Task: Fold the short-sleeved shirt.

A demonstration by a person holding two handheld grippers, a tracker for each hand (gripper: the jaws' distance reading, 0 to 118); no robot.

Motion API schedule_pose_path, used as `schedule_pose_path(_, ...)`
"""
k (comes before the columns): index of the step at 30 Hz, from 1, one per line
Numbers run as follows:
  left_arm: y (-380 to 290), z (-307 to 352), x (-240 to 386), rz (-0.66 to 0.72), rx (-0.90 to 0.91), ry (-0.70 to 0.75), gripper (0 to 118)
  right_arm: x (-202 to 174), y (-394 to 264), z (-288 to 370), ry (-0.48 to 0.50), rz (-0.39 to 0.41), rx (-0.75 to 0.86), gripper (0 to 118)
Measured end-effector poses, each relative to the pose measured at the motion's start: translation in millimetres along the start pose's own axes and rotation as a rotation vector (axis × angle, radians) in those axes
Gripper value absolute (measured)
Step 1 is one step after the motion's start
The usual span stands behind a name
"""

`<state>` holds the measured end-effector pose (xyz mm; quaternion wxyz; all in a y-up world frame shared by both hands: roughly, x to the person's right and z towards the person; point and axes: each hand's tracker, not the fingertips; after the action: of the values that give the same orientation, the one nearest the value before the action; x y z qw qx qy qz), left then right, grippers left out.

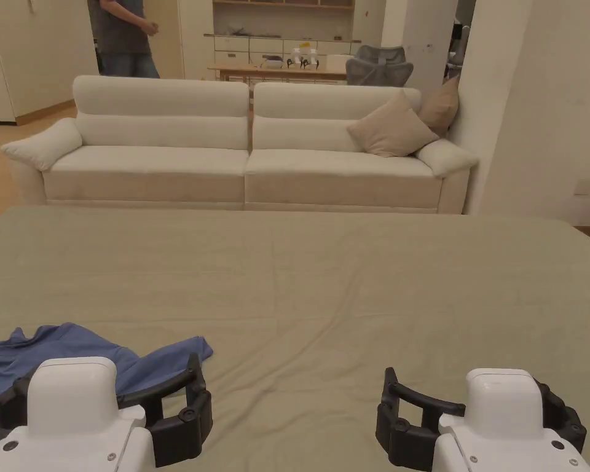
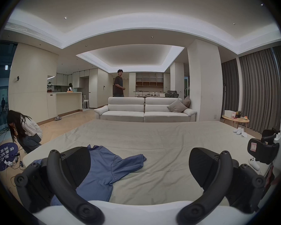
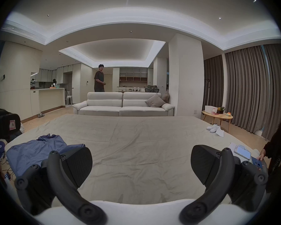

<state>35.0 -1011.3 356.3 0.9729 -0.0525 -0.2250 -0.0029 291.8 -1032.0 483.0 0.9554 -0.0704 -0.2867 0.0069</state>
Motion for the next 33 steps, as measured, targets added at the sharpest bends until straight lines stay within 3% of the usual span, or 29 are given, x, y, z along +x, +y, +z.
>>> schedule_pose_path(5, -2, -2, -3, 0.021, -0.007, -0.007, 118, 0, -4, -4, -0.006, 0.002, -0.02, 118)
schedule_pose_path(8, 0, -3, -16, 0.265, -0.016, -0.103, 118, -7, 6, -1, -0.05, 0.118, 0.039, 118)
schedule_pose_path(10, -1, -5, -31, 0.509, -0.022, -0.149, 118, -20, 14, 4, -0.104, 0.296, 0.129, 118)
schedule_pose_path(12, -10, -8, -49, 0.775, -0.016, -0.186, 118, -39, 19, 10, -0.123, 0.547, 0.241, 118)
schedule_pose_path(14, -22, -11, -62, 0.947, -0.009, -0.192, 118, -60, 15, 14, -0.152, 0.829, 0.336, 118)
schedule_pose_path(17, -41, -15, -74, 1.075, -0.044, -0.154, 118, -80, -6, 14, -0.064, 1.177, 0.386, 118)
schedule_pose_path(19, -50, -18, -76, 1.105, -0.085, -0.136, 118, -91, -21, 11, 0.001, 1.278, 0.355, 118)
schedule_pose_path(22, -51, -22, -76, 1.082, -0.114, -0.12, 118, -93, -24, 6, 0.113, 1.131, 0.231, 118)
schedule_pose_path(24, -39, -23, -72, 0.976, -0.122, -0.094, 118, -87, -13, 4, 0.15, 0.938, 0.175, 118)
schedule_pose_path(28, 9, -23, -42, 0.519, -0.067, -0.042, 118, -54, 24, -5, 0.121, 0.481, 0.137, 118)
schedule_pose_path(31, 25, -16, -6, 0.065, 0.036, 0.013, 118, -15, 35, -13, 0.09, 0.03, 0.064, 118)
schedule_pose_path(32, 23, -13, 6, -0.074, 0.067, 0.033, 118, -2, 30, -15, 0.084, -0.086, 0.018, 118)
schedule_pose_path(33, 20, -10, 12, -0.148, 0.071, 0.038, 118, 6, 23, -15, 0.077, -0.151, 0.003, 118)
